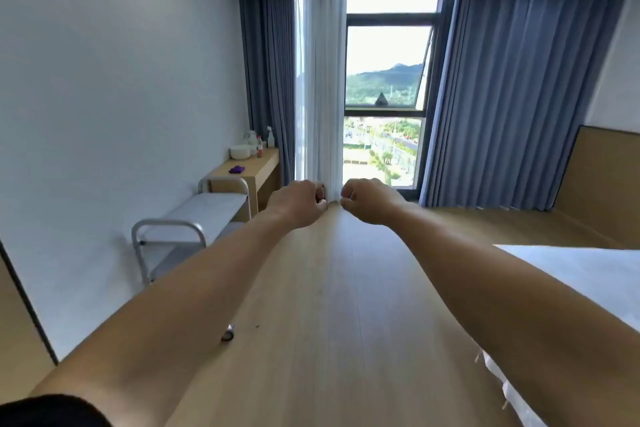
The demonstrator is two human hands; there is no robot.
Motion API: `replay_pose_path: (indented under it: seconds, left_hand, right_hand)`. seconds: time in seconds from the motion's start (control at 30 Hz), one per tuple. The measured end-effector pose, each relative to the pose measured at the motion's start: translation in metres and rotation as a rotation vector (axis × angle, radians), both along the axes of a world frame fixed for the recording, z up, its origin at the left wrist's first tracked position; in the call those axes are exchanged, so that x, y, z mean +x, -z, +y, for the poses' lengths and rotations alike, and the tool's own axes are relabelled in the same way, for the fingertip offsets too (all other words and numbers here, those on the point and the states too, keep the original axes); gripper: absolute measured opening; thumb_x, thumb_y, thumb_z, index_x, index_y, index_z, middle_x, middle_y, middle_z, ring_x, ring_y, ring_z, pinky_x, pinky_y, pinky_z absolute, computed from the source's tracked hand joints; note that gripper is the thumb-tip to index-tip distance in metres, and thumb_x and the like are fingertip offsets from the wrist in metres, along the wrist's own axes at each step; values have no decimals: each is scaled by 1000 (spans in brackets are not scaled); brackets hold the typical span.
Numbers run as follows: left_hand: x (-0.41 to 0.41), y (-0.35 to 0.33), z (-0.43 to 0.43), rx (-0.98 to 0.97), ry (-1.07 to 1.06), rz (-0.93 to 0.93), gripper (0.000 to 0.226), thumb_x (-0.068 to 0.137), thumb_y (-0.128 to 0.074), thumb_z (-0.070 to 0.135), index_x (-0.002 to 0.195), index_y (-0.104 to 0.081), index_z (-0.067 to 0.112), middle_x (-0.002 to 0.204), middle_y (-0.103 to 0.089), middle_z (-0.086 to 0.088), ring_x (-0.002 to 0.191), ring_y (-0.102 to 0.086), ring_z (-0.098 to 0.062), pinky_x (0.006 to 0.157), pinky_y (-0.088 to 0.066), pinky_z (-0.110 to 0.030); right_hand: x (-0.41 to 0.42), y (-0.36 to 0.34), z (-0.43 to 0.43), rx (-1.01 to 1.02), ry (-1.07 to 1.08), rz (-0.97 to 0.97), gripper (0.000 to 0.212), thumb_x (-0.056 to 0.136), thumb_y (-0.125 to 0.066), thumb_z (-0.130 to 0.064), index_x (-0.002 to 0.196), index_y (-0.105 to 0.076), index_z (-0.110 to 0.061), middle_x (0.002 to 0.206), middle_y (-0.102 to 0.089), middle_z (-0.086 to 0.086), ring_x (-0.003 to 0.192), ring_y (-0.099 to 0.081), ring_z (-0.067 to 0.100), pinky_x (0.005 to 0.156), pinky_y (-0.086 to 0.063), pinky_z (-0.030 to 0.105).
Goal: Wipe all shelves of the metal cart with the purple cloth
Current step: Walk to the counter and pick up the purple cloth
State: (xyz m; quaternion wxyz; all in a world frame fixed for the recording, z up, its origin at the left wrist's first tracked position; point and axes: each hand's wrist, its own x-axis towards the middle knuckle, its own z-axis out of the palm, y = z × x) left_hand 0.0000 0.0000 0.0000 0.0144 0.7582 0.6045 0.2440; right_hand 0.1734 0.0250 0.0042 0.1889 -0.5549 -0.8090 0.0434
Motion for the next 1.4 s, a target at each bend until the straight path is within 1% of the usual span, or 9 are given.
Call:
replay_pose_path:
  seconds: [0.13,0.23,0.33,0.43,0.53,0.67,0.8,1.07,1.4]
  left_hand:
    - [-2,67,-9,-60,-46,4,17,87,-56,39,99,-63,29,98,-68,8,89,-62,-14,78,-52,-34]
    - [-5,124,-17,-135,-76,31,18,84,-55,40,97,-64,31,99,-69,9,93,-64,-18,82,-53,-39]
    - [-14,171,-18,-227,-107,28,19,84,-55,38,96,-66,29,102,-70,4,95,-64,-21,83,-53,-39]
    - [-27,206,-12,-308,-97,-1,17,84,-56,38,94,-66,28,100,-69,5,95,-64,-22,82,-53,-37]
    - [-49,235,1,-392,-24,-74,14,85,-60,40,91,-66,29,88,-66,13,87,-63,-14,76,-52,-32]
    - [-88,255,32,-473,13,-128,12,87,-59,42,89,-66,31,78,-61,23,80,-63,-4,72,-51,-30]
    - [-124,253,85,-473,16,-132,13,91,-56,40,92,-65,31,89,-65,18,84,-62,-6,76,-53,-34]
    - [-163,259,188,-469,-26,-91,16,92,-53,42,95,-63,30,97,-65,15,89,-62,-10,78,-52,-34]
    - [-191,274,353,-511,-46,-68,20,93,-52,44,100,-63,30,99,-65,14,90,-62,-8,80,-53,-37]
  right_hand:
    - [11,67,-3,-94,45,116,23,93,-54,-40,108,-66,-26,103,-67,-2,86,-63,16,73,-53,31]
    - [14,124,-3,-175,65,196,23,93,-57,-38,107,-68,-23,96,-68,-1,80,-64,14,73,-53,31]
    - [9,175,-4,-239,92,256,22,92,-58,-35,104,-70,-22,87,-66,-6,80,-62,14,69,-45,26]
    - [-5,218,-2,-301,118,255,19,91,-58,-34,100,-71,-23,93,-71,-3,86,-65,16,75,-50,28]
    - [-24,248,6,-377,83,278,22,93,-59,-34,104,-72,-20,97,-73,-1,88,-66,16,82,-52,29]
    - [-51,264,30,-470,61,330,20,94,-58,-35,101,-71,-22,90,-70,-11,82,-65,6,79,-55,31]
    - [-75,260,78,-473,123,345,17,94,-57,-34,98,-71,-24,86,-69,-15,79,-65,0,76,-57,30]
    - [-132,256,191,-468,106,308,18,94,-58,-34,99,-71,-22,88,-71,-11,80,-66,5,78,-57,34]
    - [-161,295,369,-557,69,353,18,93,-57,-36,98,-71,-25,87,-70,-15,79,-64,1,75,-56,28]
